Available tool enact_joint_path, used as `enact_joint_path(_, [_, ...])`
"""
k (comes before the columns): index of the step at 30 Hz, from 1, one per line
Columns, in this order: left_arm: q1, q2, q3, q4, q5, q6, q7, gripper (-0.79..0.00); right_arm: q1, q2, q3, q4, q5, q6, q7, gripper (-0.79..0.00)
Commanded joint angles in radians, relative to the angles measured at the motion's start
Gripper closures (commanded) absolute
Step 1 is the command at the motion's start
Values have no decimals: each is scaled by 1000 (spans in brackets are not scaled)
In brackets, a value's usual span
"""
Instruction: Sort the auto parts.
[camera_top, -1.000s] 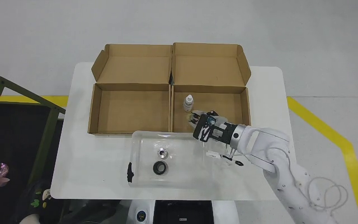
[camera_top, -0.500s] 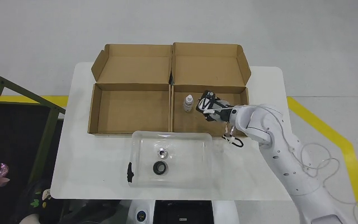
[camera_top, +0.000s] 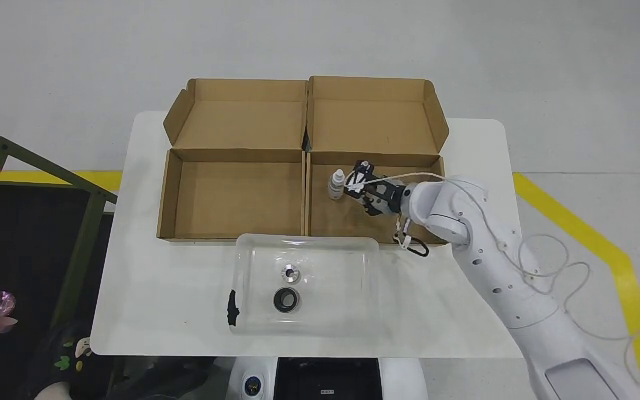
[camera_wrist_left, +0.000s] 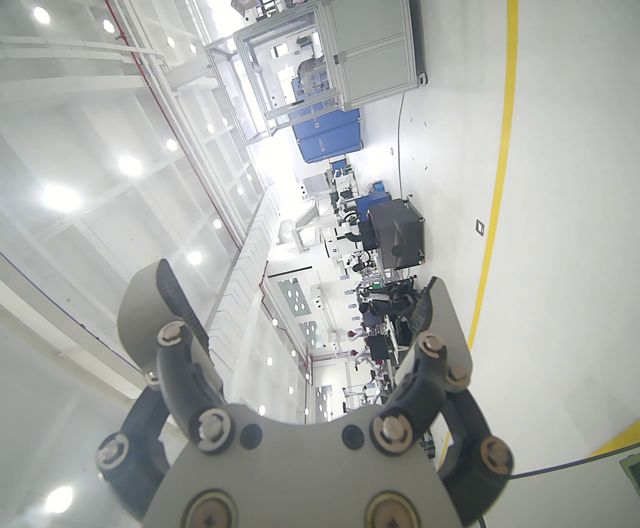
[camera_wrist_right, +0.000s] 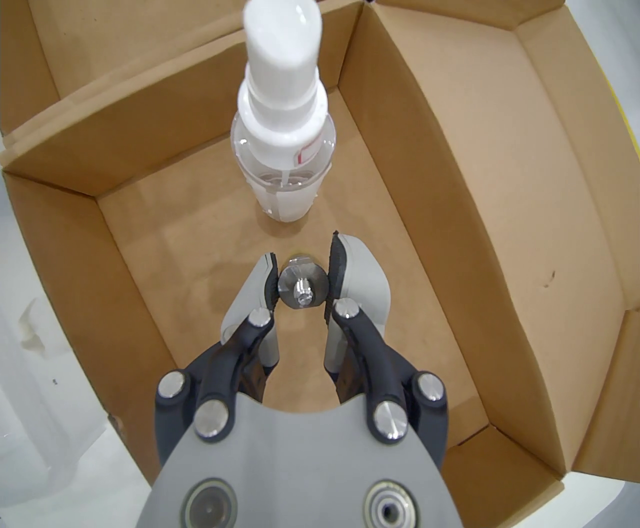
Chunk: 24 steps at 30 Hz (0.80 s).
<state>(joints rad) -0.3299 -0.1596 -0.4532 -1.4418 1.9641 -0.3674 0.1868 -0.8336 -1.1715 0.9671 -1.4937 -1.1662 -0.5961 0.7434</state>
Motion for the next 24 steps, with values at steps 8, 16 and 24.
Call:
enact_joint_path(8, [0,0,0,0,0,0,0,-785,26,-11,-34,47,1,15,11,-123])
enact_joint_path(16, [0,0,0,0,0,0,0,-785,13,-9,-22,25,0,24,-1,-336])
enact_joint_path(24, [0,0,0,0,0,0,0,-785,-94,22,75,-181,-39,15,-30,-376])
